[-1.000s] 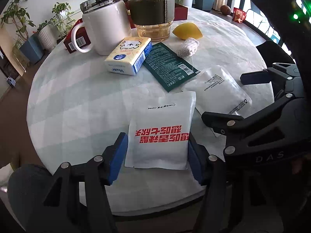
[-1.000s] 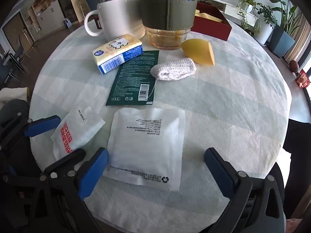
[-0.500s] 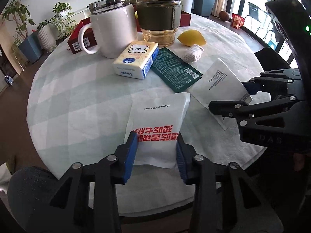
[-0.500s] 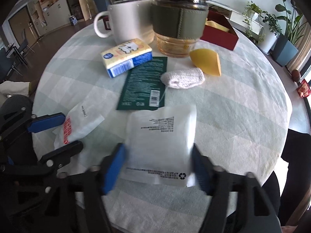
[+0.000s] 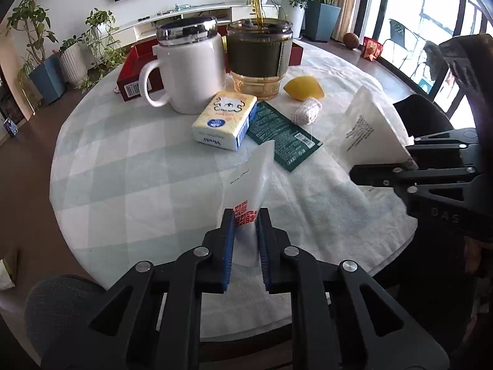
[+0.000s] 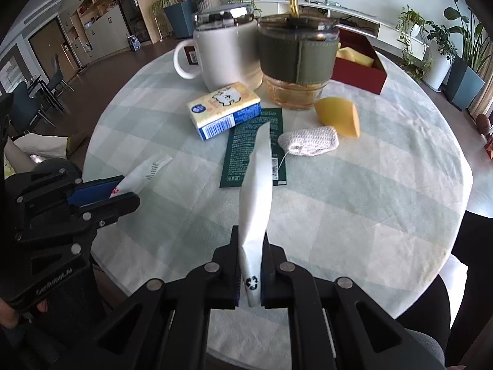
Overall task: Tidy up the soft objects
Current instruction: 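Carry both white sachets into the red tray and release them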
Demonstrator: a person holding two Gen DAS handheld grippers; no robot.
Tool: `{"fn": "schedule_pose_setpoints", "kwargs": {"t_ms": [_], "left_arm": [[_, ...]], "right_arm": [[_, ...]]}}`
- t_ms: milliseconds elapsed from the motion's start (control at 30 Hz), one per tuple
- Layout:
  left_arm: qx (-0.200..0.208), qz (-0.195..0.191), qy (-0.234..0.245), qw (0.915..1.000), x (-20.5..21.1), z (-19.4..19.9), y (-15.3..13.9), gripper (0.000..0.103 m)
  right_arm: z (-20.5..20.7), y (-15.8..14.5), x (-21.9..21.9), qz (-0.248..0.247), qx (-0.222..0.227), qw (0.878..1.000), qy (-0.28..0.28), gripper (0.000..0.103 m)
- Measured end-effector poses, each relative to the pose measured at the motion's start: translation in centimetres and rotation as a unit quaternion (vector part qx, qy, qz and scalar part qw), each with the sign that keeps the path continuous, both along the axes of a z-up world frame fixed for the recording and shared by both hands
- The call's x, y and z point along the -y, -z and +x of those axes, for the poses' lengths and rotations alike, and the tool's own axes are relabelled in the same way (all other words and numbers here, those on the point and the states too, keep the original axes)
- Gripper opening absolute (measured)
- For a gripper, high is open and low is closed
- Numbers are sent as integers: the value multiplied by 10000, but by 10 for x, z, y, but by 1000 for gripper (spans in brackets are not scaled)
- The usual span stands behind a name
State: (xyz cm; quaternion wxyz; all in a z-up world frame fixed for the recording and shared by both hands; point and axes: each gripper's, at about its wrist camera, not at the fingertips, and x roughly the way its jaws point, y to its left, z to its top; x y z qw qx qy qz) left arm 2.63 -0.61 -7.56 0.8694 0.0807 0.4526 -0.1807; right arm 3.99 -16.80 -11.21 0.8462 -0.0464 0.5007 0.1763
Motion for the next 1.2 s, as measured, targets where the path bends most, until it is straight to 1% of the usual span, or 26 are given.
{"fn": "schedule_pose_setpoints", "kwargs": {"t_ms": [200, 333, 433, 533, 633, 733, 900, 933, 1000, 1100, 1167, 1200], "left_arm": [[9, -79, -11, 10000, -4, 4, -7, 10], [73, -147, -84, 9998, -9, 10, -16, 10], [112, -178, -168, 9996, -16, 19, -22, 10], [89, -363, -215, 9991, -25, 33, -30, 10], [246, -307, -320, 9987, -32, 48, -40, 10], [411, -305, -469, 9976, -44, 69, -55, 10], [647, -297, -609, 9956, -62, 114, -76, 10], [705, -248, -628, 9952, -64, 122, -79, 10], [746, -228, -623, 9950, -67, 147, -85, 10], [798, -88, -561, 9952, -66, 187, -89, 10], [774, -129, -436, 9960, -64, 214, -90, 10], [786, -68, -382, 9961, -62, 225, -90, 10]], "right_arm": [[-3, -28, 7, -13, 256, 9997, 37, 10], [1, -39, 12, -54, 378, 9992, 101, 10], [6, -43, 17, -52, 452, 9988, 177, 10], [15, -49, 24, -61, 537, 9983, 239, 10], [29, -60, 32, -88, 683, 9971, 321, 10], [45, -68, 42, -175, 812, 9958, 381, 10], [84, -78, 55, -261, 951, 9942, 433, 10], [95, -79, 58, -285, 960, 9941, 413, 10], [113, -82, 61, -380, 994, 9935, 406, 10], [147, -84, 66, -427, 999, 9935, 336, 10], [172, -84, 67, -506, 1008, 9933, 255, 10], [184, -83, 67, -519, 983, 9936, 196, 10]]}}
